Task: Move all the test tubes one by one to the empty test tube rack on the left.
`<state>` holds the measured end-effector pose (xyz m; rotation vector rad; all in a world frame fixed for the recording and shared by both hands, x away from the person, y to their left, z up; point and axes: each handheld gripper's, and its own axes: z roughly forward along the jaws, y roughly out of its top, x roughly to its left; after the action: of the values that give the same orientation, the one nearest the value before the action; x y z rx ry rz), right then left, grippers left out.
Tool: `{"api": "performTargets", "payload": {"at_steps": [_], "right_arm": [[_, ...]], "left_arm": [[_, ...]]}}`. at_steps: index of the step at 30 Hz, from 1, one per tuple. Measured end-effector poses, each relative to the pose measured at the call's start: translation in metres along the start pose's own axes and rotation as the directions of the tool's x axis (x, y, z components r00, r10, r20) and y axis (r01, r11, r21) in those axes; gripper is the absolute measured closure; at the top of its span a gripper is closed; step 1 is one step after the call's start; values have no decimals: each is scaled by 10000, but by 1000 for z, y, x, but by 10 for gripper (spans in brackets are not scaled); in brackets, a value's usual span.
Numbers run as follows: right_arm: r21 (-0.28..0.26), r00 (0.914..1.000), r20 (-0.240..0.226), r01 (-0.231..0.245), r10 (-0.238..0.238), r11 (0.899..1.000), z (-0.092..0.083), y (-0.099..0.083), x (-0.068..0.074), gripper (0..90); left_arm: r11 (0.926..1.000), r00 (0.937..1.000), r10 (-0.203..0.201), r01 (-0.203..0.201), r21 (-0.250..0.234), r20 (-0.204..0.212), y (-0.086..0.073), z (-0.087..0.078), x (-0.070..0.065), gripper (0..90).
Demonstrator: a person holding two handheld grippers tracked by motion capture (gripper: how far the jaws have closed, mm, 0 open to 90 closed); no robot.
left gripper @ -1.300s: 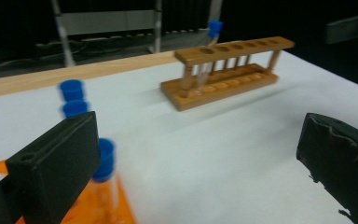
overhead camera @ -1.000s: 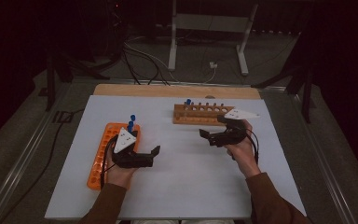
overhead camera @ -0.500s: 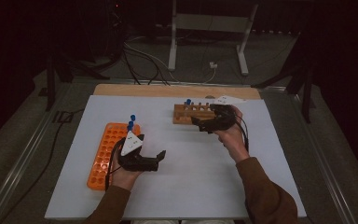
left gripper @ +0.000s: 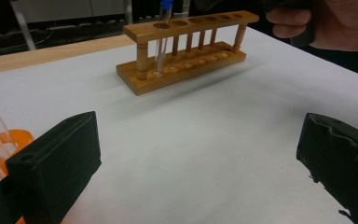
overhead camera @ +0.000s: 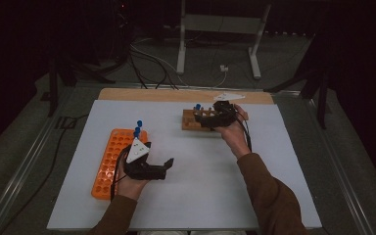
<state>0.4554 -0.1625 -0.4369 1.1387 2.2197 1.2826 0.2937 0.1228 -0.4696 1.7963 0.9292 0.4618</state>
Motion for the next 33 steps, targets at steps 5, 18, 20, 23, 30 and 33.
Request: {"api": "performTargets", "payload": {"at_steps": [5, 18, 20, 23, 30, 33], "right_arm": [[123, 9997, 137, -220, 219, 9997, 16, 0, -3, 64], [-186, 9993, 336, 139, -133, 9997, 39, -5, 2, 681], [-233, 9989, 403, 230, -221, 9995, 40, -6, 3, 741], [-265, 9988, 391, 320, -310, 9991, 40, -6, 5, 758], [-327, 9972, 567, 512, -493, 9982, 39, -5, 9, 764], [-554, 9982, 495, 367, -340, 9978, 33, -2, 7, 764]], "left_arm": [[10000, 10000, -89, 89, -31, -16, -1, -1, 2, 7], [9999, 9999, -153, 153, -41, 43, -1, -3, 2, 7], [9999, 9999, -156, 156, -36, 29, -2, -4, 2, 7], [9999, 9998, -170, 170, -12, 34, -2, -3, 2, 7], [9999, 9999, -138, 138, 22, 86, -3, -2, 0, 7], [9999, 9999, -150, 150, 24, 80, -3, -2, 1, 7]]}}
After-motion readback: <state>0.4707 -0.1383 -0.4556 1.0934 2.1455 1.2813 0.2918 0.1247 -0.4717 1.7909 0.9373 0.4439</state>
